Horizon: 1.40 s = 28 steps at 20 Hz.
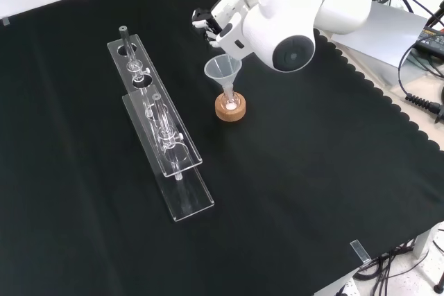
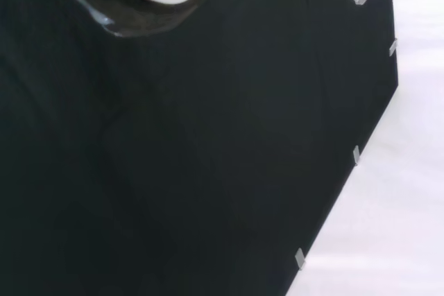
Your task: Pour all the NaCl from the weighing funnel into the round-bottom flask.
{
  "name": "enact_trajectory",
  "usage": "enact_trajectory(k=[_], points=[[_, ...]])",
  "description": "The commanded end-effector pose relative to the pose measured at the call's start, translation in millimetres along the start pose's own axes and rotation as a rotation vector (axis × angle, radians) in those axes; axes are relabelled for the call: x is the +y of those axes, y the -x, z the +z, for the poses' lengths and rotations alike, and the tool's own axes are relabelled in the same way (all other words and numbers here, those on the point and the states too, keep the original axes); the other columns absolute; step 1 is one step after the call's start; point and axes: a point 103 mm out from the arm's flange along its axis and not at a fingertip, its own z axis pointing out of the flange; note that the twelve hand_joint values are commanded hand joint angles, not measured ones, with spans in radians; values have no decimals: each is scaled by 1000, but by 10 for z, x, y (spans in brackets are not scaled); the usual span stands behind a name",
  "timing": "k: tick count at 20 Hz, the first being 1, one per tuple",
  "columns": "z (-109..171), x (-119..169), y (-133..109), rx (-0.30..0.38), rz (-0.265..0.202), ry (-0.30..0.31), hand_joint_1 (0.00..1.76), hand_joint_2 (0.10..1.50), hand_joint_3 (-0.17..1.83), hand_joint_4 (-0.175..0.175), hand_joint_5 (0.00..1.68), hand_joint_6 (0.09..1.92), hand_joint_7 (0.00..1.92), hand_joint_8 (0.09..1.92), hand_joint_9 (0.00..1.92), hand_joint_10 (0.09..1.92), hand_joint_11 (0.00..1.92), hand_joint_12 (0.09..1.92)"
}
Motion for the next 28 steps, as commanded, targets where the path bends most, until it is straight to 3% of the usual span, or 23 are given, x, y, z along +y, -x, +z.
enact_trajectory(k=[1,14,28], points=[[-58,-11,-4,-35,2,5,1256,999,21,71,1194,692,1281,507,1407,99,976,936],[-101,-32,-14,-102,14,-3,1256,998,21,72,1196,689,1281,504,1408,98,974,935],[-116,-64,5,-124,33,3,1256,998,22,72,1198,688,1282,501,1409,98,973,934]])
